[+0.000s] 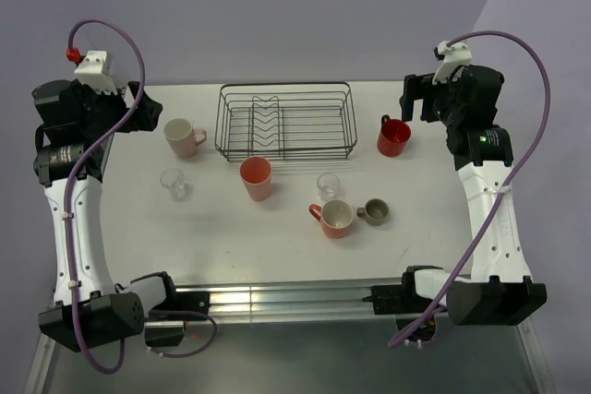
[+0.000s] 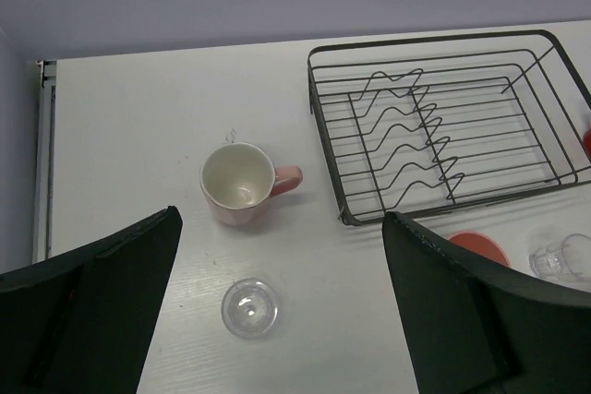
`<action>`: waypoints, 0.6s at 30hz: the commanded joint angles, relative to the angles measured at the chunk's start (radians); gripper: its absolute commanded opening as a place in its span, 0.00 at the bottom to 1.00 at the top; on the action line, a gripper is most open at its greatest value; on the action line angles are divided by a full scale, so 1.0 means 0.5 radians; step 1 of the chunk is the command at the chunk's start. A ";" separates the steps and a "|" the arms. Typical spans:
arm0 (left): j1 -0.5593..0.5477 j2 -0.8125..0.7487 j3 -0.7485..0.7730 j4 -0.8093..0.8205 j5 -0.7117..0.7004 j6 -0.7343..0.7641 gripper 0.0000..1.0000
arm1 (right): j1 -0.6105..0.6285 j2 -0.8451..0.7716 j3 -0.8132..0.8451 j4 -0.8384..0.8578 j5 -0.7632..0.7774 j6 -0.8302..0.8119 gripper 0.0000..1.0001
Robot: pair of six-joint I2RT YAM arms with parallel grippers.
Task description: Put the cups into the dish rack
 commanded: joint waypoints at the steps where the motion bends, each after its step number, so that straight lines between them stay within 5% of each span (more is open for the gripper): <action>1: 0.005 -0.001 0.044 0.030 0.121 0.108 0.99 | -0.010 0.027 0.064 -0.022 0.067 0.042 1.00; 11: 0.005 0.070 0.084 -0.032 0.207 0.206 0.99 | -0.013 0.404 0.263 -0.274 0.306 0.015 1.00; 18: 0.005 0.226 0.130 -0.139 0.070 0.207 0.99 | -0.013 0.644 0.383 -0.403 0.165 0.024 0.96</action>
